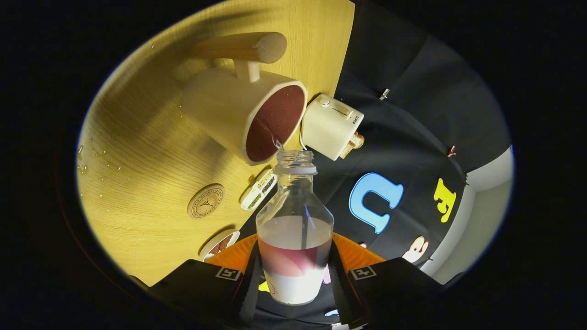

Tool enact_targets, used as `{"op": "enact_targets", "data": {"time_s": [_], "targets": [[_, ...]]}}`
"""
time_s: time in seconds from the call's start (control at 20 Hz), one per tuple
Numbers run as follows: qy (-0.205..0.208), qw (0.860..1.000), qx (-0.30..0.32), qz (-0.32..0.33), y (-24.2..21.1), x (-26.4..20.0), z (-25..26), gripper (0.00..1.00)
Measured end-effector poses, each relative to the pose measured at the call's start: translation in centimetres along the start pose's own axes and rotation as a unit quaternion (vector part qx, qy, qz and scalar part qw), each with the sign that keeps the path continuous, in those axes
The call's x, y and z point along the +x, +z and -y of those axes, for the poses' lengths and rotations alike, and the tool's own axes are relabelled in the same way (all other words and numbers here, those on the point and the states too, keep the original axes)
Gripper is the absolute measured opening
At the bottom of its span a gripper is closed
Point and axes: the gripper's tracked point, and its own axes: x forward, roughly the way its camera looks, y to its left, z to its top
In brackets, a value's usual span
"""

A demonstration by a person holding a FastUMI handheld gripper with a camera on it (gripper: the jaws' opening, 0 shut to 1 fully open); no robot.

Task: Take the bottle from table, then pour the juice into the cup, finally place the bottle on the coaster

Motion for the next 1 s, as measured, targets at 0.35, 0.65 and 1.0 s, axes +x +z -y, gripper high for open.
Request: {"op": "enact_targets", "data": {"time_s": [0.35,0.65,1.0], "targets": [[-0.027,0.998,-0.053,0.020,0.5,0.3,2.0,0.70],[-0.048,0.994,-0.088,0.037,1.0,0.5,3.2,0.70],[-0.083,0.982,-0.152,0.070,2.6,0.3,4.9,0.70]]}}
